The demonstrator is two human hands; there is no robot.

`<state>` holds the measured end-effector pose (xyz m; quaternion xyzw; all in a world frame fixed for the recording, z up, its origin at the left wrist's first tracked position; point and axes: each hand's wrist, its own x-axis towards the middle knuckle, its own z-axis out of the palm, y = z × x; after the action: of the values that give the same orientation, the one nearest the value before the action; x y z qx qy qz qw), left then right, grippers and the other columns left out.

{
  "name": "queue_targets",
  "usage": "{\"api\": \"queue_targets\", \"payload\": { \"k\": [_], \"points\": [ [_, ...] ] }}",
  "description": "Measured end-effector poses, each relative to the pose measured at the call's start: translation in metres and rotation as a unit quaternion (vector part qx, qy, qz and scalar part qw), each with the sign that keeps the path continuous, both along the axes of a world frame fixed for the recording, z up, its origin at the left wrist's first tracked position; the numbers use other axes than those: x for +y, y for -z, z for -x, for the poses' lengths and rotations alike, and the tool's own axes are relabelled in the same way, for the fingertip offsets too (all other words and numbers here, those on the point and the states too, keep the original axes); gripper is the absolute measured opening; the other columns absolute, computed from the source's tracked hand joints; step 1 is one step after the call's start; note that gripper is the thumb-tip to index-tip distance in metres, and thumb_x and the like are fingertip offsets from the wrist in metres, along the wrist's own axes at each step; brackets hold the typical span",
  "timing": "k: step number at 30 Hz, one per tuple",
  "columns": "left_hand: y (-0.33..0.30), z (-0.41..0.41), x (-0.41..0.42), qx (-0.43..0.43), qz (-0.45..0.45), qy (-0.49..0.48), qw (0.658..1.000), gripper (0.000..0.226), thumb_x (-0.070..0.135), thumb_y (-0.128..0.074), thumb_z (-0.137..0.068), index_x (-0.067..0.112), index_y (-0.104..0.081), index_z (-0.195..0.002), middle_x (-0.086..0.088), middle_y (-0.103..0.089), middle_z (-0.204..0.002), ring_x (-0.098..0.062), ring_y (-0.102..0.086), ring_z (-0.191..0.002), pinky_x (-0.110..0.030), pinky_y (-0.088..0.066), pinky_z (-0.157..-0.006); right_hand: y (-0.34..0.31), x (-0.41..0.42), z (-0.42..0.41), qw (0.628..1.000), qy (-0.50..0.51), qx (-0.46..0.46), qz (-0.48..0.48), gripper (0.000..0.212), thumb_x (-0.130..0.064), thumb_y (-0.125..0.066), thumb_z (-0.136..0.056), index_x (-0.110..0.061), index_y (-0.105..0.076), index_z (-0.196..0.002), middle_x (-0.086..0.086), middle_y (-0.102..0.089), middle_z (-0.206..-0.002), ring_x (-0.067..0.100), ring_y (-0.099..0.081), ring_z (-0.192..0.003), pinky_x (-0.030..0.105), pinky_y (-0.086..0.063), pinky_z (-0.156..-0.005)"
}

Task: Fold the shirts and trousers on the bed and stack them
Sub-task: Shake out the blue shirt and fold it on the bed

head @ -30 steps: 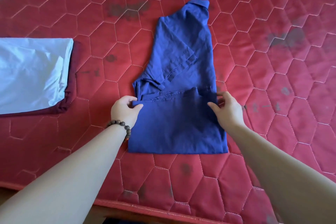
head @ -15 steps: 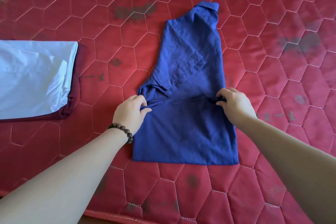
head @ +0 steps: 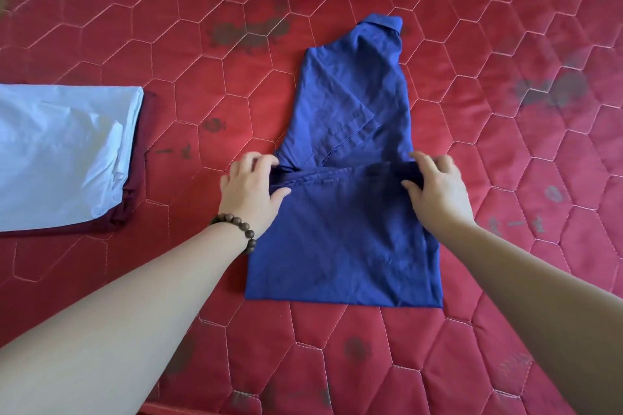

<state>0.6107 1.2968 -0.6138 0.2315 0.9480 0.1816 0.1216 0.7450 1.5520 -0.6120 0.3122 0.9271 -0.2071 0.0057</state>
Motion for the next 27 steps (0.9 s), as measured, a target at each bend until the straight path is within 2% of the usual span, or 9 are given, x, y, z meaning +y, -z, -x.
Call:
{"api": "queue_targets", "payload": {
  "k": [2, 5, 9, 12, 16, 21, 23, 25, 27],
  "points": [
    [-0.003, -0.005, -0.004, 0.07, 0.003, 0.014, 0.997, 0.048, 0.026, -0.07, -0.084, 0.013, -0.054, -0.126, -0.008, -0.047, -0.131, -0.03, -0.044, -0.12, -0.046, -0.036, -0.096, -0.005, -0.006, -0.004, 0.998, -0.012, 0.016, -0.062, 0.053, -0.021, -0.062, -0.089, -0.015, -0.045, -0.139, 0.015, -0.043, -0.135, 0.036, -0.04, -0.121, 0.048, -0.036, -0.098],
    [0.001, -0.022, -0.014, 0.152, -0.029, 0.149, 0.977, 0.04, 0.017, -0.07, -0.082, 0.008, -0.061, -0.119, -0.013, -0.053, -0.129, -0.033, -0.05, -0.122, -0.048, -0.039, -0.099, -0.006, -0.018, -0.018, 0.975, -0.176, 0.055, -0.126, 0.053, -0.022, -0.063, -0.088, -0.008, -0.05, -0.137, 0.015, -0.043, -0.145, 0.036, -0.037, -0.136, 0.053, -0.031, -0.11],
    [0.025, -0.054, -0.014, 0.107, 0.043, 0.337, 0.934, 0.055, 0.039, -0.044, -0.092, 0.014, -0.047, -0.14, -0.009, -0.037, -0.151, -0.028, -0.03, -0.142, -0.049, -0.027, -0.115, 0.015, -0.038, -0.038, 0.911, -0.376, -0.064, -0.154, 0.062, -0.05, -0.036, -0.094, -0.019, -0.034, -0.148, 0.004, -0.025, -0.157, 0.027, -0.022, -0.145, 0.054, -0.02, -0.116],
    [0.043, -0.064, -0.014, 0.079, 0.125, 0.353, 0.924, 0.064, 0.054, -0.03, -0.093, 0.026, -0.03, -0.15, -0.003, -0.022, -0.158, -0.028, -0.017, -0.147, -0.052, -0.021, -0.116, 0.034, -0.037, -0.048, 0.904, -0.37, -0.138, -0.161, 0.067, -0.061, -0.023, -0.093, -0.028, -0.021, -0.151, 0.001, -0.017, -0.159, 0.025, -0.016, -0.147, 0.056, -0.014, -0.117],
    [0.055, -0.06, -0.026, 0.069, 0.157, 0.291, 0.941, 0.064, 0.056, -0.024, -0.095, 0.028, -0.018, -0.152, -0.002, -0.017, -0.16, -0.026, -0.013, -0.148, -0.048, -0.016, -0.119, 0.041, -0.013, -0.055, 0.925, -0.284, -0.168, -0.19, 0.064, -0.058, -0.019, -0.093, -0.029, -0.024, -0.15, 0.002, -0.024, -0.158, 0.023, -0.023, -0.145, 0.057, -0.01, -0.117],
    [0.042, -0.069, -0.032, 0.082, 0.102, 0.238, 0.962, 0.066, 0.049, -0.03, -0.094, 0.012, -0.033, -0.148, -0.013, -0.023, -0.157, -0.026, -0.016, -0.147, -0.049, -0.013, -0.119, 0.031, -0.028, -0.061, 0.941, -0.264, -0.069, -0.198, 0.067, -0.051, -0.033, -0.093, -0.014, -0.033, -0.148, 0.01, -0.021, -0.158, 0.025, -0.016, -0.147, 0.058, -0.01, -0.116],
    [0.044, -0.084, -0.044, 0.083, 0.06, 0.339, 0.935, 0.075, 0.058, -0.037, -0.091, 0.013, -0.029, -0.15, -0.014, -0.017, -0.159, -0.027, -0.011, -0.148, -0.049, -0.01, -0.118, 0.033, -0.048, -0.077, 0.917, -0.358, -0.032, -0.174, 0.075, -0.059, -0.04, -0.089, -0.016, -0.03, -0.15, 0.009, -0.016, -0.16, 0.025, -0.012, -0.148, 0.057, -0.01, -0.117],
    [0.045, -0.099, -0.059, 0.083, 0.085, 0.443, 0.889, 0.082, 0.066, -0.038, -0.088, 0.016, -0.022, -0.152, -0.011, -0.012, -0.16, -0.027, -0.009, -0.148, -0.049, -0.01, -0.118, 0.037, -0.057, -0.099, 0.881, -0.439, -0.062, -0.165, 0.078, -0.064, -0.039, -0.088, -0.021, -0.026, -0.151, 0.005, -0.016, -0.16, 0.023, -0.014, -0.148, 0.055, -0.011, -0.117],
    [0.045, -0.098, -0.07, 0.094, 0.122, 0.457, 0.876, 0.079, 0.064, -0.038, -0.09, 0.02, -0.02, -0.153, -0.008, -0.015, -0.16, -0.026, -0.013, -0.148, -0.048, -0.013, -0.117, 0.036, -0.044, -0.112, 0.883, -0.425, -0.098, -0.175, 0.074, -0.062, -0.036, -0.088, -0.024, -0.026, -0.151, 0.002, -0.021, -0.158, 0.023, -0.023, -0.145, 0.053, -0.016, -0.115]
  ]
}}
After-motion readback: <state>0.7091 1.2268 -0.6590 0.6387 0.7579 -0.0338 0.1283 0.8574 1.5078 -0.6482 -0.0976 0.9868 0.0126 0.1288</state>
